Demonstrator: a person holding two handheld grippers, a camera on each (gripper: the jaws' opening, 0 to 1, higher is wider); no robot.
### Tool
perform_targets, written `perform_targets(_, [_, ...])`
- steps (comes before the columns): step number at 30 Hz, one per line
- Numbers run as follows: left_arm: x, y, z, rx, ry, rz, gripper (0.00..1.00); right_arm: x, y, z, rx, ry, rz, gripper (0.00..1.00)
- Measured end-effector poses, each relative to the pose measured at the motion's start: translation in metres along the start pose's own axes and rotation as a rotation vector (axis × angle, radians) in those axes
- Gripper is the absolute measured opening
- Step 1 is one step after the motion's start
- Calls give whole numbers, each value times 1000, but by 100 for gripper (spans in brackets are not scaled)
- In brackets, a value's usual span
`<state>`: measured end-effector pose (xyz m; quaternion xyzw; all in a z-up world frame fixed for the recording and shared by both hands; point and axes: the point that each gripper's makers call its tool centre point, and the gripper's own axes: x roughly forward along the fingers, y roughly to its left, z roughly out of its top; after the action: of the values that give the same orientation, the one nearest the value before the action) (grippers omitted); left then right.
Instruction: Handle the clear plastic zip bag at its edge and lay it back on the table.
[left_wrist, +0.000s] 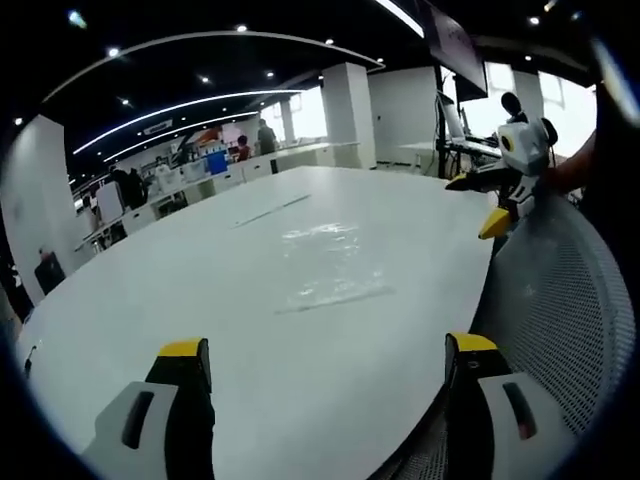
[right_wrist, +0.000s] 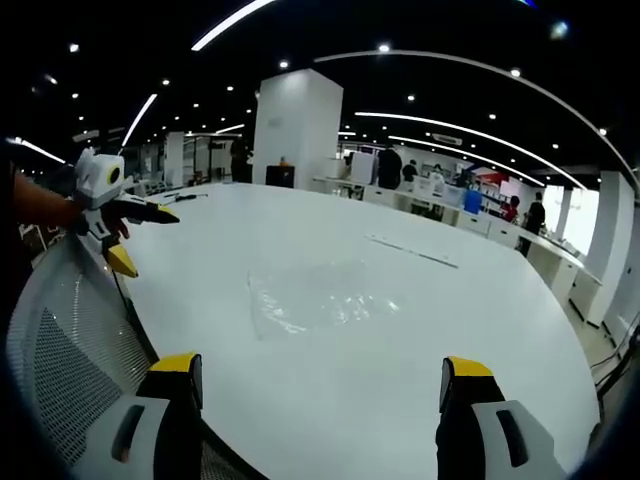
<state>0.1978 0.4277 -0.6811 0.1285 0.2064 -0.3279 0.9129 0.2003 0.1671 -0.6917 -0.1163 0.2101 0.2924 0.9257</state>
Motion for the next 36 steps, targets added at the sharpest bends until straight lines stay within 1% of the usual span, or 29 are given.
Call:
perform_targets(5, [4, 15, -6, 16, 4, -11, 96, 0, 1, 0, -5, 3, 1, 100])
perform_targets(10, [8, 21, -1, 48, 16, -24, 94, 0, 1, 1, -3, 2, 1, 99])
perform_targets(15, [11, 23, 4, 67, 25, -30, 93, 0, 3, 1, -6, 7, 6, 99])
perform_targets(20, [13, 18, 8, 84, 38, -41, 92, 0, 2, 1, -4, 9, 2, 99])
perform_targets(27, [18, 17, 12, 115, 59, -60, 88, 0, 2, 1, -3, 8, 3, 99])
perform_targets(36, [27, 26, 16, 179, 93, -94, 82, 0, 2, 1, 1, 9, 4, 99])
